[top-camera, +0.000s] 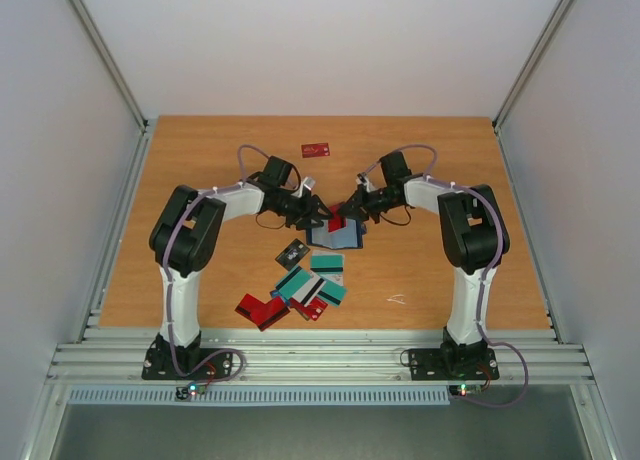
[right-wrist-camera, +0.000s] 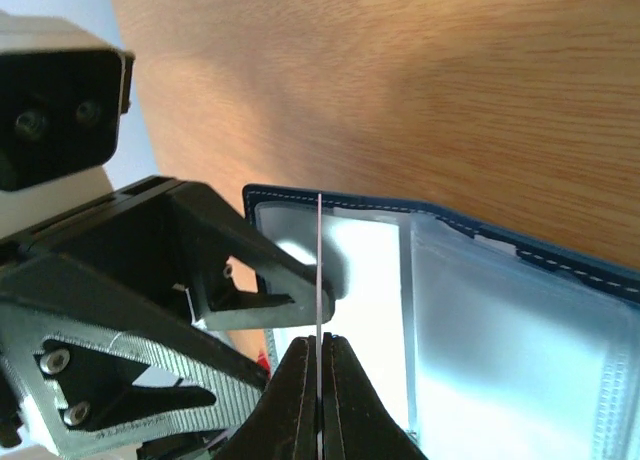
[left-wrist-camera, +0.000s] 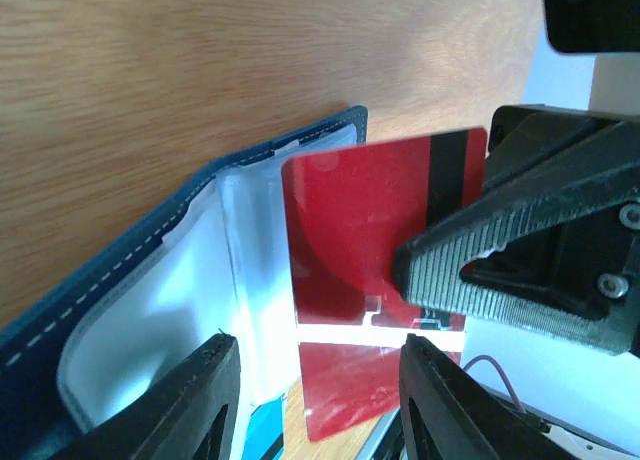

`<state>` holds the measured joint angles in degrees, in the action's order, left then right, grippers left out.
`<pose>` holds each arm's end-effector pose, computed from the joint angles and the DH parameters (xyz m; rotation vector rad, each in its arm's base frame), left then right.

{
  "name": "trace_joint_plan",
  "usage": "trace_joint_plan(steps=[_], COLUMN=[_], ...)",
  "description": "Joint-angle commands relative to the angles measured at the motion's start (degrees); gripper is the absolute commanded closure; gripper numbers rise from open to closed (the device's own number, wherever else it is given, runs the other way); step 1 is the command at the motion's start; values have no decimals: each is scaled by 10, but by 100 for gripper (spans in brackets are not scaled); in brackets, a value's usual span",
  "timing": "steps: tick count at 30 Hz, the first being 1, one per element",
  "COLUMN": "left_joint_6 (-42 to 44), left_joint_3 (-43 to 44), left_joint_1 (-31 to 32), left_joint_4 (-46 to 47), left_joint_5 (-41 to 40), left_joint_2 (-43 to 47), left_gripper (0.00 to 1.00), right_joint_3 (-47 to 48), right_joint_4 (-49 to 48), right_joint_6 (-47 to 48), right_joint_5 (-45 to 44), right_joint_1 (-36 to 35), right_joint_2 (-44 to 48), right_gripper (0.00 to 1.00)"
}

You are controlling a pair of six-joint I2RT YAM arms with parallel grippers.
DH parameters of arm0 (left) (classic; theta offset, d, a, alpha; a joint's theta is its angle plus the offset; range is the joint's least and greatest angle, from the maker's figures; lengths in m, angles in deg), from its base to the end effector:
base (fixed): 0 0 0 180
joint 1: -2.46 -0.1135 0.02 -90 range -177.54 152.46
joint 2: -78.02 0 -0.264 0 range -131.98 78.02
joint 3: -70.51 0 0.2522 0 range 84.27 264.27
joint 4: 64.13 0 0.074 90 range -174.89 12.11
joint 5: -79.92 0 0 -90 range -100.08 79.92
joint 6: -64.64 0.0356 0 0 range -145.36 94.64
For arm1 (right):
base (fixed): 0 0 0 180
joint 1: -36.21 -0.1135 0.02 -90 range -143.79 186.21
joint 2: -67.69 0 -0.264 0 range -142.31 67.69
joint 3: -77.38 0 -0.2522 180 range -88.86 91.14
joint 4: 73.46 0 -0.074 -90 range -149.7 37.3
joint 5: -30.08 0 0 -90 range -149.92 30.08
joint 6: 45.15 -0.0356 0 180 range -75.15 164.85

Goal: Put the credit cards into the card holder

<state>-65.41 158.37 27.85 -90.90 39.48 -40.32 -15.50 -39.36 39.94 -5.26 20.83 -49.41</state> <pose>0.3635 -0.2025 0.1363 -0.0190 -2.7581 1.4956 0.3780 0.1341 0.1374 -0.5313 2.4957 1.3917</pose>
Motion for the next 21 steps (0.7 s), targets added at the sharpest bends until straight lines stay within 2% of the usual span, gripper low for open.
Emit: trace_joint_plan(steps=[1,6,9,14,16,21], left_joint_6=[-5,-26,-40,-104,-143,-183], left_joint_3=[-8,-10,-17,-54,-66,-68], left_joint_1=[-4,-5,-7,-18,-23,-24], left_joint_4=[59,98,122,235,278,330], left_joint_5=[37,62,71,97,108,125], left_joint_2=[-16,-24,-26,-27,-29,-39], left_gripper=[54,57,63,76,80,83], right_joint_3=[-19,-36,-45,-58,-69,-88], right_joint_4=[-55,-113,-146,-198,-246,-319], right_joint_6=[-29,-63,-86,-122,-151,-199], right_joint_5=[46,75,85,95,100,111], right_joint_1=[0,0,0,2,3,4], right_joint_2=[21,21,21,21,18,7], right_gripper=[99,99,99,99,99,99])
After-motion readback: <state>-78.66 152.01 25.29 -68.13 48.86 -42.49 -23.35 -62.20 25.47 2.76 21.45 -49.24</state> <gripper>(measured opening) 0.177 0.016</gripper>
